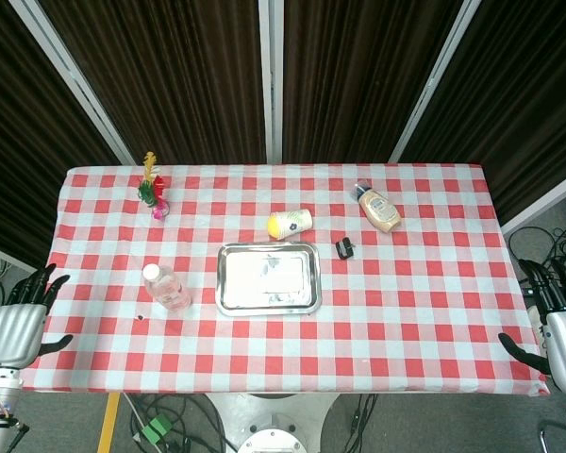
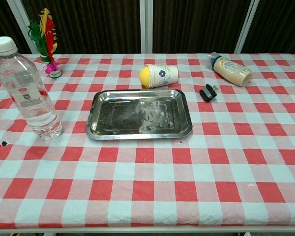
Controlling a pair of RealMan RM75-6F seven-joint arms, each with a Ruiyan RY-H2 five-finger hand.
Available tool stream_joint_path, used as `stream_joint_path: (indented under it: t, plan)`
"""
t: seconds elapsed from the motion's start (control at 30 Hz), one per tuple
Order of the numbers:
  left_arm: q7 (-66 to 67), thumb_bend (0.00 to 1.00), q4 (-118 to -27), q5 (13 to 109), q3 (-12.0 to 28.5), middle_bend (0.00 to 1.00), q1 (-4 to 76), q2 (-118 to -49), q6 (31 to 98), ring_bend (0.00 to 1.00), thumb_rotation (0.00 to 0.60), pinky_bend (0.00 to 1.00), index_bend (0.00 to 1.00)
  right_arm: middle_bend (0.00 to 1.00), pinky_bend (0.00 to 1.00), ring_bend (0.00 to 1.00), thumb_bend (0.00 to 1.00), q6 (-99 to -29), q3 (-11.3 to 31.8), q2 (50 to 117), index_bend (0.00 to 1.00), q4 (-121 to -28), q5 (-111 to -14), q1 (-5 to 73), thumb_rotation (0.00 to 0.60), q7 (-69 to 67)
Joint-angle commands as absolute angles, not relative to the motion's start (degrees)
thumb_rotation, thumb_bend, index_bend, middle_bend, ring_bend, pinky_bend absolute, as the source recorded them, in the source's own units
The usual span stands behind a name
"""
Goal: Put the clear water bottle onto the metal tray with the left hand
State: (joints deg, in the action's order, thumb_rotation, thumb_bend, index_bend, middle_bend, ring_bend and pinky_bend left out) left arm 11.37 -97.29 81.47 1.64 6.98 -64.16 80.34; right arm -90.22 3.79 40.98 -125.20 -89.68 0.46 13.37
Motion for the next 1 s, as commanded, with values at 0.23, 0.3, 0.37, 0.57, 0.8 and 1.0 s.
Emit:
stream_joint_path:
  t: [0.23,0.3,0.37,0.57,0.8,1.0]
  plan:
    - [8.10,0.07,-100.21,79.66,3.11,0.11,7.15,-64.47,80.42,0.03,0.600,0.14,0.18,0.11,0.00,0.00,0.08,-89.83,3.56,41.05,0.06,-124.80,-90.03,0.49,0.600,12.54]
    - [6.39,0.08,-100.83,78.87,3.67,0.11,7.30,-64.41,80.09,0.03,0.600,0.14,0.18,0.10,0.00,0.00,0.08,-89.81,3.63,41.10,0.06,-124.76,-90.29,0.60,0.600,12.34]
    - [3.39,0.08,-100.98,77.52,4.52,0.11,7.28,-64.76,79.87,0.03,0.600,0.14,0.18,0.10,0.00,0.00,0.08,-90.11,3.92,41.22,0.06,-124.65,-90.52,0.72,0.600,12.04]
    - [-18.44,0.07,-105.94,67.73,8.10,0.11,5.73,-66.16,74.93,0.04,0.600,0.14,0.17,0.05,0.00,0.00,0.08,-90.79,4.40,42.37,0.06,-123.07,-91.34,0.95,0.600,10.33]
    - [-29.42,0.08,-103.84,65.61,10.23,0.11,6.97,-70.54,70.08,0.04,0.600,0.14,0.14,0.04,0.00,0.00,0.08,-91.45,4.49,43.09,0.06,-122.20,-93.11,1.02,0.600,9.69]
    - [-30.81,0.07,-101.52,66.66,9.63,0.12,8.58,-75.16,67.29,0.04,0.600,0.15,0.13,0.04,0.00,0.00,0.08,-90.85,4.49,43.42,0.06,-121.99,-92.86,1.28,0.600,10.09]
